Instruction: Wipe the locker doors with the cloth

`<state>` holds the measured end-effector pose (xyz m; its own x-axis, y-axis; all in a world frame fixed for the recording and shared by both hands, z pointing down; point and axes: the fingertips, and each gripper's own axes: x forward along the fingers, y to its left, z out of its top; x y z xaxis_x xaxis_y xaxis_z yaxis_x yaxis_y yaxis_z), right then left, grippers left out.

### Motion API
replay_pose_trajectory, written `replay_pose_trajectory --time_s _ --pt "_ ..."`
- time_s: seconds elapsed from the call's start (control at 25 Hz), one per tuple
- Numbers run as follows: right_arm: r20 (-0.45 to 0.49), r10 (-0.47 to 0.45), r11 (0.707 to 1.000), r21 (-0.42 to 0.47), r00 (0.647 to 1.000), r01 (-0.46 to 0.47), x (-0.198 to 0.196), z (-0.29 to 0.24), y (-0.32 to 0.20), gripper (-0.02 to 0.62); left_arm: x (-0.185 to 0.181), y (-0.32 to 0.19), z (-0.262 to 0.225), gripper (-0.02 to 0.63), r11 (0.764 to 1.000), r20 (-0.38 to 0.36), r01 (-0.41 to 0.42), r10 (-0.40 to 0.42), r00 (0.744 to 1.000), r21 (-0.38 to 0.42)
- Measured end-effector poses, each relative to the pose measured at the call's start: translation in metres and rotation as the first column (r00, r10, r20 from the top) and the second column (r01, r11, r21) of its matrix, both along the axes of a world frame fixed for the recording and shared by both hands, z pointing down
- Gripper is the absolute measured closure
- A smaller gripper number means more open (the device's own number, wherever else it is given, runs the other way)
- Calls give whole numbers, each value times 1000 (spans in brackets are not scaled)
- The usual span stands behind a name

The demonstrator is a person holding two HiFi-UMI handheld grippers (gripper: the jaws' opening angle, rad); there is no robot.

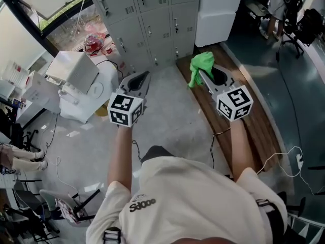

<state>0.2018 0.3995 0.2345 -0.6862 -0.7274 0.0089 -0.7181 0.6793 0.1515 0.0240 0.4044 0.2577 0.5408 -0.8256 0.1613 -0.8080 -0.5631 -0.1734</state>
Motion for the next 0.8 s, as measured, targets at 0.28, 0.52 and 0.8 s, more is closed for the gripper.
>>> replay_pose_trajectory --time_s 0.28,0.52,0.8 --pt "30 19 1000 -9 999 -19 10 0 -35 508 3 -34 -5 588 1000 16 3 -3 1000 2" --pt "47 42 999 -23 998 -41 6 4 -90 508 -24 -100 6 588 995 26 97 -96 995 -9" --pt "19 89 995 -40 996 -88 -22 13 -199 508 -61 -216 9 588 998 -3 58 -58 998 11"
